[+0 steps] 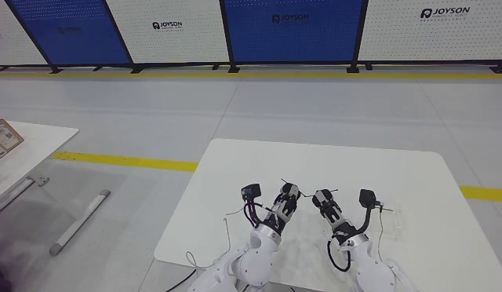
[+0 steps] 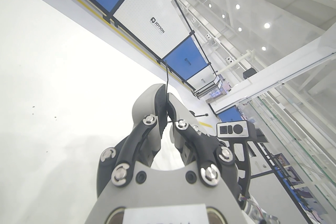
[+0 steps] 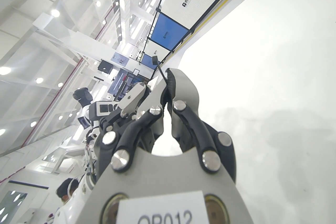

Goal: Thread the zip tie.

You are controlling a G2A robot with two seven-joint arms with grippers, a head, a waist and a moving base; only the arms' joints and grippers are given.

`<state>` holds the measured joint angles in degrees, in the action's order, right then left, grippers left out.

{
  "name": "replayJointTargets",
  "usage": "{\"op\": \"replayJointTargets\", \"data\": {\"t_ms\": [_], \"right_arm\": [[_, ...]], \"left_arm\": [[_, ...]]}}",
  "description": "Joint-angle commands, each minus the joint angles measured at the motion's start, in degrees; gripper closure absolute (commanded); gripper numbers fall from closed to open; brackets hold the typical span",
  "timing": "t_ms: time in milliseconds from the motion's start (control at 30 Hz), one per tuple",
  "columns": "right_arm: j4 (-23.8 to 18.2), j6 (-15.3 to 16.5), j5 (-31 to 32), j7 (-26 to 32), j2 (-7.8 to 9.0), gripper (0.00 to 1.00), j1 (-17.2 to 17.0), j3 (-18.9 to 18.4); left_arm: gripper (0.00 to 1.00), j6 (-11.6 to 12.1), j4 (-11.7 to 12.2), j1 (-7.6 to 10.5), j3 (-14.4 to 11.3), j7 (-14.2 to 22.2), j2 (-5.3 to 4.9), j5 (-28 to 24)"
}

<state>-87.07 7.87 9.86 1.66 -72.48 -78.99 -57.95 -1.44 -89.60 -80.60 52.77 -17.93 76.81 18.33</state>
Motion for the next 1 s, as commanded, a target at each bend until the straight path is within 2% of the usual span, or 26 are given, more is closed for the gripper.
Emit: {"op": "replayJointTargets", "data": {"t_ms": [0, 367, 533, 967], "right_arm": [[-0.3, 0.2, -1.3, -1.1, -0.24, 1.00, -0.2, -0.1], [0.8, -0.5, -4.1, -0.4, -1.26, 1.00, 0.6, 0.5], [1.5, 0.0, -4.4, -0.6, -1.58, 1.00, 0.7, 0.3], [1.4, 0.4, -3.6, -0.6, -1.82, 1.00, -0.6, -1.3]], "left_arm": [[1.00, 0.4, -0.1, 0.03, -0.3, -0.7, 0.27, -1.0], [1.00, 1.6, 0.3, 0.15, -0.8, -2.9, 1.31, -3.9], [1.00, 1.8, 1.1, 0.29, -0.8, -3.6, 1.52, -2.2], [1.00, 2.4, 1.1, -0.25, -0.3, -2.3, 1.80, -1.2]]}}
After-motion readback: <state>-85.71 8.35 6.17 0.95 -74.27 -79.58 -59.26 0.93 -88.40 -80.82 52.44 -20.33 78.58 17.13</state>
